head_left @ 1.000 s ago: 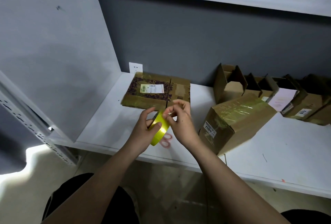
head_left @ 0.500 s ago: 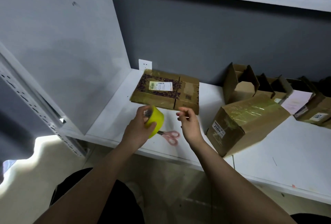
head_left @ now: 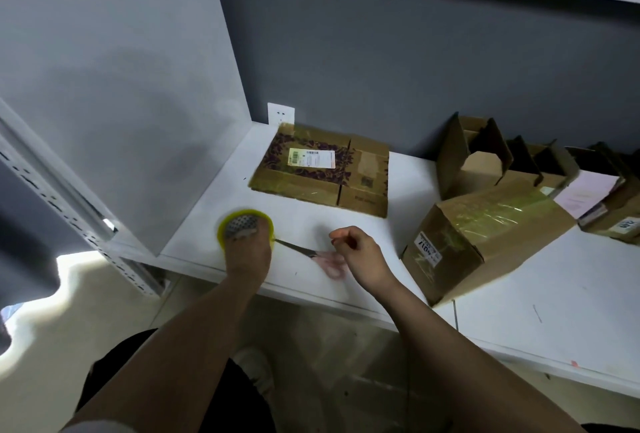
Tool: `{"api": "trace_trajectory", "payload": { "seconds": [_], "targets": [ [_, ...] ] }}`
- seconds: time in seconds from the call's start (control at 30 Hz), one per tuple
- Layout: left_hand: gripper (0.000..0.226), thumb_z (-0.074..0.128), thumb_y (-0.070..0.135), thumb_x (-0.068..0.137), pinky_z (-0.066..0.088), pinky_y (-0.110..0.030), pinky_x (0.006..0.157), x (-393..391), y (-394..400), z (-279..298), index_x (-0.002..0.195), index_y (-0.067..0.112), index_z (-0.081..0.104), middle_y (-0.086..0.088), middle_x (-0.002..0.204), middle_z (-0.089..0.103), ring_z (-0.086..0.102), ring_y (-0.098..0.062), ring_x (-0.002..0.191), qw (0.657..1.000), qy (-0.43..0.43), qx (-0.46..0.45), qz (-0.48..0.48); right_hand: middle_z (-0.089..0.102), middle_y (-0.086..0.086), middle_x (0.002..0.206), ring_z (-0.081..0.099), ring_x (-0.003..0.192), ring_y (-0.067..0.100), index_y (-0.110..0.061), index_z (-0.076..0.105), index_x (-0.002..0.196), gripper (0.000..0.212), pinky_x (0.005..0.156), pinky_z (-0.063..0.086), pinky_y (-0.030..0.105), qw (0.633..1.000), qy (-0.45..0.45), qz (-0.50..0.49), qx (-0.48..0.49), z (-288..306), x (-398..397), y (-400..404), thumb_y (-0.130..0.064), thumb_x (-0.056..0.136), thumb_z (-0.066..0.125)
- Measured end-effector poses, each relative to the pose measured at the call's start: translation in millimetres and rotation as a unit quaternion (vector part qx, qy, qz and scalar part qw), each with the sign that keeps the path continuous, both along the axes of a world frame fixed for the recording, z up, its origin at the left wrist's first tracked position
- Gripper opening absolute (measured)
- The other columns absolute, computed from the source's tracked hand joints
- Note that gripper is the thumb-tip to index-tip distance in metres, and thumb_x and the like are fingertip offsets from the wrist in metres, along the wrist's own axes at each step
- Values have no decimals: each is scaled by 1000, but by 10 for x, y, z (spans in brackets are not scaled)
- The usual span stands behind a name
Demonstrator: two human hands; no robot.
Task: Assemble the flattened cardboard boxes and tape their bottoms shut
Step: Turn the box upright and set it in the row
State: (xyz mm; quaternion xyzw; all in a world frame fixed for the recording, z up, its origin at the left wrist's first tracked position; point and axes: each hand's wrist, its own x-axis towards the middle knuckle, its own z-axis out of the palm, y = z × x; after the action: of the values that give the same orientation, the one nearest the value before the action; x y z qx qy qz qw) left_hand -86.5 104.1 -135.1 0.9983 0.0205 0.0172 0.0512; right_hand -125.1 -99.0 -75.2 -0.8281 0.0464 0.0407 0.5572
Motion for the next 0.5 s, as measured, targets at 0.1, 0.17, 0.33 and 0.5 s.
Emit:
{"api": "trace_trajectory", "payload": {
  "seconds": [0.1,0.17,0.33,0.5],
  "targets": [
    [58,57,21,91,42,-44,99,30,-5,-47,142,7,35,-19,128,57,54,-34,119,999,24,-25,14,62,-2,102,58,98,12,-9,65,102,16,77,41,3,1000,-9,7,-19,21,-46,-147,-7,96,50],
    [66,61,28,89,37,-44,103,26,-21,-35,144,5,31,-19,135,50,47,-35,125,997,34,-55,30,64,-3,101,58,96,10,-10,67,102,16,80,42,9,999,-18,13,-41,64,-102,-276,-8,95,52],
    [99,75,43,74,21,-43,114,-160,-507,301,148,6,20,-17,152,25,23,-33,140,989,-12,-146,-37,64,-13,101,58,90,-1,-22,69,100,14,76,43,9,977,-121,44,-168,381,-371,-728,-18,95,56],
    [113,71,57,73,17,-35,115,-444,-1447,584,151,17,1,-3,159,3,9,-22,146,949,53,-242,-196,61,3,102,52,97,20,-14,67,103,19,81,39,31,893,-256,-33,-368,725,-467,-1286,-11,88,57]
  ]
}}
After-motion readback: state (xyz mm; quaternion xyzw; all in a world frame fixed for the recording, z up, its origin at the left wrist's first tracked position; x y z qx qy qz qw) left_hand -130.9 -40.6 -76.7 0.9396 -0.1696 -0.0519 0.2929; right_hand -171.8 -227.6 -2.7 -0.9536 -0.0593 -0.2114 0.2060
